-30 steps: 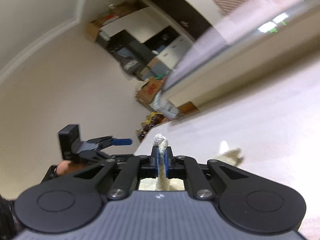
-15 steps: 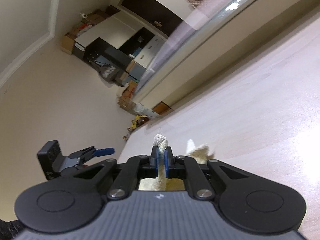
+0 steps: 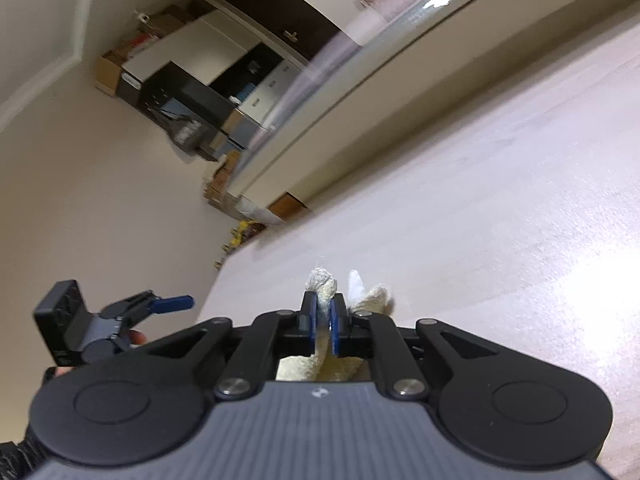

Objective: Fold towel
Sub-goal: 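Drag the held towel corner across the table with the right tool, then open the right tool to release the towel corner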

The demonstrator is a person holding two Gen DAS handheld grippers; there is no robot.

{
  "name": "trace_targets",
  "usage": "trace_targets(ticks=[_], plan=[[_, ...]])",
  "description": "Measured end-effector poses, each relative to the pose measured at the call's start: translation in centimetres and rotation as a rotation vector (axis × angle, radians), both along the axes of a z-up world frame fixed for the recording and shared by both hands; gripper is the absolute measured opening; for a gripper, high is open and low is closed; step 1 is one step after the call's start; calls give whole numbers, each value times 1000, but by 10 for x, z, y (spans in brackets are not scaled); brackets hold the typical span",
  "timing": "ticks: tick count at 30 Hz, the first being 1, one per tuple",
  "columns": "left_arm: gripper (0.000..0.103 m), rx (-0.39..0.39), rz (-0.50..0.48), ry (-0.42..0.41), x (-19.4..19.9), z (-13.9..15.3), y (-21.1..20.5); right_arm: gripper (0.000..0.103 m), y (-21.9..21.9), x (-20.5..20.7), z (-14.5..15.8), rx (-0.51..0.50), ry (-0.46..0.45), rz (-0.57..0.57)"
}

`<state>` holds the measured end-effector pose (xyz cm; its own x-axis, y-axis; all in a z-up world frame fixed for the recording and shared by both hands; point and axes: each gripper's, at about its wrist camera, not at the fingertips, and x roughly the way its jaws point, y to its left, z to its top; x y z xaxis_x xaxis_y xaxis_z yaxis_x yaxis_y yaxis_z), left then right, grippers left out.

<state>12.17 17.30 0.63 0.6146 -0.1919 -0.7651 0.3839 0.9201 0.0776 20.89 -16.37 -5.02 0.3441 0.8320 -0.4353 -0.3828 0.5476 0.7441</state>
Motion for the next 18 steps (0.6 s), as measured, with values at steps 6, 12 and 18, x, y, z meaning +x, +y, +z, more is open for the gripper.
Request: trace_targets(ticks=[6,12,18], plan=[[100,28,-18,8,-2,-8,-7,17,-2,-5,8,-35,-36,-27],[100,44,-11,27,0,-22,-8,40,-13,-17,32,-84,-140,-112],[100,25,8,28,0,-24,-3,35,19,-32,47,-82,-191,9]])
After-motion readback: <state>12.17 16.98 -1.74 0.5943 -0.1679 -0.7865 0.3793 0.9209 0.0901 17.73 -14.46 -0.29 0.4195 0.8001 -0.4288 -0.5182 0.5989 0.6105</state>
